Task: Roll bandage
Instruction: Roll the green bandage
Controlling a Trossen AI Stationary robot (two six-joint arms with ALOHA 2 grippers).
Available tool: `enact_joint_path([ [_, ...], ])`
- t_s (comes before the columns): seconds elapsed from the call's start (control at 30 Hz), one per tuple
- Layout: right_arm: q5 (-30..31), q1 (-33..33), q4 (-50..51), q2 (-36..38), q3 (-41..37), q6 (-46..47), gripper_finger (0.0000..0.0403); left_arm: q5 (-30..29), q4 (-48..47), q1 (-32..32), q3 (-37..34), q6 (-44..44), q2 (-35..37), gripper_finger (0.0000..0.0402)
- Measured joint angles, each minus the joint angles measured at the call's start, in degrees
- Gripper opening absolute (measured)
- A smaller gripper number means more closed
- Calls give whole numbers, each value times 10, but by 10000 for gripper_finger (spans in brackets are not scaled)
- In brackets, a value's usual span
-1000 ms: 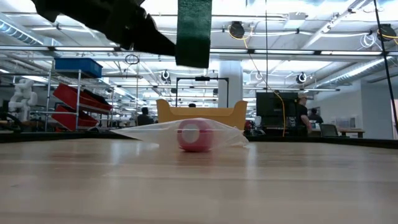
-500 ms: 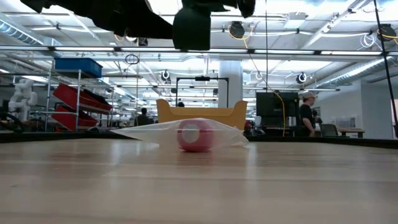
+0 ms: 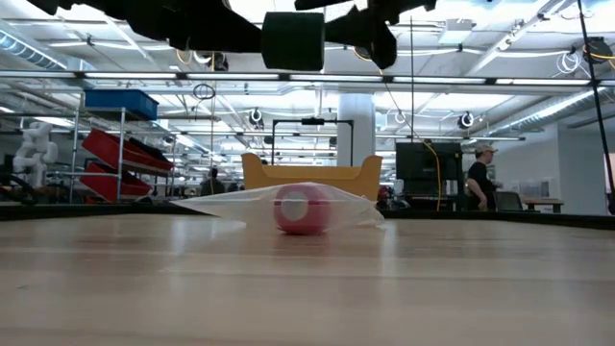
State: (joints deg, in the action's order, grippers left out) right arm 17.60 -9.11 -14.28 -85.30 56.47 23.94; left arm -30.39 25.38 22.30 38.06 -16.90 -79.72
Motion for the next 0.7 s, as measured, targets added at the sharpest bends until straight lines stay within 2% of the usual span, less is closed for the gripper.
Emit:
enact_joint_path([
  [0.17, -95, 28, 39, 14, 0, 109, 230, -1, 13, 4, 0, -5, 0, 0],
  [0.23, -128, 31, 59, 14, 0, 126, 237, -1, 13, 4, 0, -7, 0, 0],
  [0.3, -132, 31, 75, 17, 0, 111, 239, -1, 12, 4, 0, -15, 0, 0],
  [0.4, -83, 32, 119, 38, 0, 6, 236, -1, 13, 4, 0, -15, 0, 0],
  [0.53, 33, 23, 175, 62, 0, -145, 228, -2, 19, 11, 0, -15, 0, 0],
  [0.6, 44, 21, 186, 72, 0, -189, 227, -1, 32, 14, 0, -15, 0, 0],
  [0.7, 18, 21, 220, 77, 0, -220, 227, 0, 37, 18, 6, -15, 0, 0],
])
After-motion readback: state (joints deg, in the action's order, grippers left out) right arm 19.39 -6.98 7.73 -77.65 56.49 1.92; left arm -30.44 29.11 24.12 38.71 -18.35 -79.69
